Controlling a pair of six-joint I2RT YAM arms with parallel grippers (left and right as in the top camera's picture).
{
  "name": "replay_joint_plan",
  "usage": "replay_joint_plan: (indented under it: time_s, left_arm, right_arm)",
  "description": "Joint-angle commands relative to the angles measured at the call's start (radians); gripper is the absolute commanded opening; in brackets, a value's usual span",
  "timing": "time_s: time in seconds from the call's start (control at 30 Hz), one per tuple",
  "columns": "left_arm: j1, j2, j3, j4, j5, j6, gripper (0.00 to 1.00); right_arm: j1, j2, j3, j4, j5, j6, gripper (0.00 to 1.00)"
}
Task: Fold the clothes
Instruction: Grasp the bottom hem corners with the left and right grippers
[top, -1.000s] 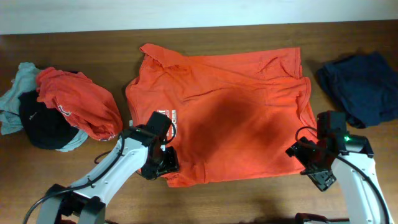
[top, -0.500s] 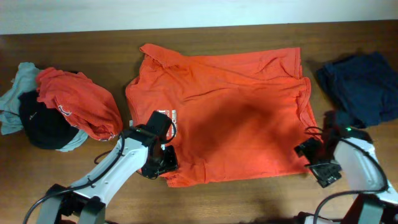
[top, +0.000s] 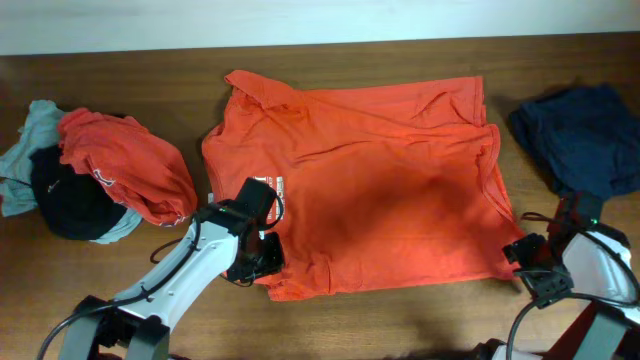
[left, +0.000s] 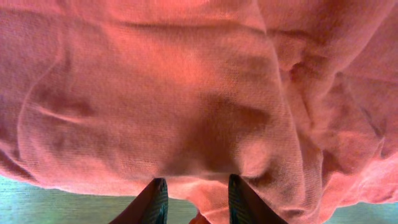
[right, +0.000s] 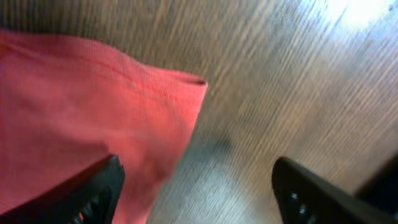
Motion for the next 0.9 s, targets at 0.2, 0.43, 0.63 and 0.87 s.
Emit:
replay_joint_plan:
  time_s: [0.2,0.43,0.63,0.87]
  left_arm:
    - [-0.003,-0.009,-0.005,0.018,-0.041,0.001,0.32]
    - [-0.003,-0.009,-0.005,0.026,-0.045,0.001,0.32]
    - [-0.003,-0.009,-0.005,0.028,-0.045,0.001,0.31]
    - [-0.003,-0.009,-0.005,0.029,-0.043,0.001,0.01]
  right_arm:
    - [-0.005,0.038,-0.010,0.077,0.015,-0.016,0.66]
    - [-0.005,0.110,-0.011,0.126,0.006,-0.016,0.65]
    - [-0.005,0.194,-0.011,0.175,-0.056,-0.017,0.57]
    - [-0.003,0.215,-0.011,0.180,-0.199,-0.201,0.52]
